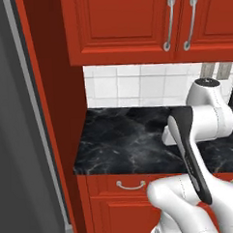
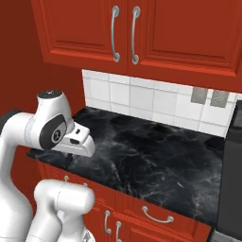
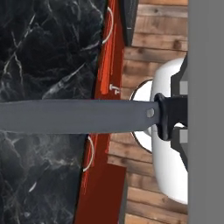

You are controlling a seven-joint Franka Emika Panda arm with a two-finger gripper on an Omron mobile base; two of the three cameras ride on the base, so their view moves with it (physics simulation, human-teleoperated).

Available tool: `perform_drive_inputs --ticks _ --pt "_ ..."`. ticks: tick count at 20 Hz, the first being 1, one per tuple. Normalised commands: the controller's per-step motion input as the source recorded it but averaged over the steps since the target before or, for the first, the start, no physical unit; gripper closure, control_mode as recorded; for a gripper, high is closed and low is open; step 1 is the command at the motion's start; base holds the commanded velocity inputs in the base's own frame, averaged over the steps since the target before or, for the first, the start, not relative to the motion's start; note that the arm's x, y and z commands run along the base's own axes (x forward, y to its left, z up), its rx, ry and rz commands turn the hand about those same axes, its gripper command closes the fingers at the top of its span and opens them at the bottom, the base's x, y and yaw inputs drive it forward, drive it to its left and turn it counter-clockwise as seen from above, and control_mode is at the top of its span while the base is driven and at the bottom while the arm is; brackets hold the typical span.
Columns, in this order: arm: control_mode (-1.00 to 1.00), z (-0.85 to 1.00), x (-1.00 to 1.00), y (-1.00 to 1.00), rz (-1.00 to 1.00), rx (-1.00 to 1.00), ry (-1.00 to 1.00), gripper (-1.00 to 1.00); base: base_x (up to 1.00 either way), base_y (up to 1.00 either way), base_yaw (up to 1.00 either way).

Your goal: Retrieve the butter from the fridge and place it on a plate on the dining table. Then retrieve the butter knife by the fridge and place it near the plate.

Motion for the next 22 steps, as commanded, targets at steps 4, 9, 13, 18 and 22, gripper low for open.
perform_drive_inputs --ticks 4,9,13,18,22 --pt "1.00 0.00 0.00 0.00 0.00 0.00 0.00 1.00 -0.80 -0.22 -0.35" --pt "1.00 0.00 0.00 0.00 0.00 0.00 0.00 1.00 -0.79 -0.43 -0.48" --pt "1.00 0.00 0.00 0.00 0.00 0.00 0.00 1.00 -0.59 -0.80 -0.47" --pt "1.00 0.00 0.00 0.00 0.00 0.00 0.00 1.00 -0.11 -1.00 -0.66" --pt "1.00 0.00 0.00 0.00 0.00 0.00 0.00 1.00 0.00 -1.00 -0.72"
